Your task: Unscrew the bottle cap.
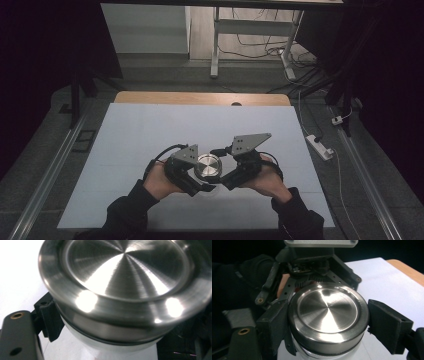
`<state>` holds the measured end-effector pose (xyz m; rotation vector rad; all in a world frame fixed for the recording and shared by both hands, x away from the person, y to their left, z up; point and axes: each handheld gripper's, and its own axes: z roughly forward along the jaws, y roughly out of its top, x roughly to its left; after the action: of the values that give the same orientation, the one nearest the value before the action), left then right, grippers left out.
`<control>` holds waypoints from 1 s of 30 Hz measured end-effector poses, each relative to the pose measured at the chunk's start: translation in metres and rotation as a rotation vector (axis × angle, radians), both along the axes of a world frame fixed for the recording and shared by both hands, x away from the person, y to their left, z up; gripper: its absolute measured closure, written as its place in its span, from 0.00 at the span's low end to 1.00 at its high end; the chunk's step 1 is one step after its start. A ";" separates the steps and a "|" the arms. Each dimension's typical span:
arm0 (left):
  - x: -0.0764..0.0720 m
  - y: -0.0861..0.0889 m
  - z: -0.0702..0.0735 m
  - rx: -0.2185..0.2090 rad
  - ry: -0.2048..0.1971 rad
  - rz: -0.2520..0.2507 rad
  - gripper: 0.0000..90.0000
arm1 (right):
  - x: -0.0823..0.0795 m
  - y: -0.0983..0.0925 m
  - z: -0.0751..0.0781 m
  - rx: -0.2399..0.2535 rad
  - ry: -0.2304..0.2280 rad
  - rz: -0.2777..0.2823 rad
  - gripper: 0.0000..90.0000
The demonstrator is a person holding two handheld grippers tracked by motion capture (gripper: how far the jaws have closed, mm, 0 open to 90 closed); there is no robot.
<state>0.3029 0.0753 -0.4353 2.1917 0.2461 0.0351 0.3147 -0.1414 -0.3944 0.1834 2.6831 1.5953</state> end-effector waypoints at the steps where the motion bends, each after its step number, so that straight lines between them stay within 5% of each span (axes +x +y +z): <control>1: 0.000 -0.001 0.000 0.004 0.000 0.003 0.17 | 0.002 -0.002 -0.001 0.001 0.009 0.013 0.22; 10: 0.008 0.010 -0.002 -0.013 0.020 0.196 0.17 | -0.003 0.004 0.005 0.019 -0.028 -0.219 0.17; 16: 0.007 0.007 -0.002 -0.012 0.017 0.193 0.17 | -0.010 0.015 0.002 0.004 -0.052 -0.291 0.17; 24: 0.004 0.003 -0.002 -0.023 0.019 0.125 0.17 | -0.015 0.017 0.002 -0.023 -0.095 -0.236 0.21; 30: 0.002 0.003 0.001 -0.019 0.018 0.032 0.17 | -0.009 0.008 0.004 0.008 -0.059 -0.107 0.21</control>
<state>0.3046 0.0780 -0.4343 2.1701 0.2910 0.0304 0.3060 -0.1330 -0.3903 0.2710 2.5764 1.5566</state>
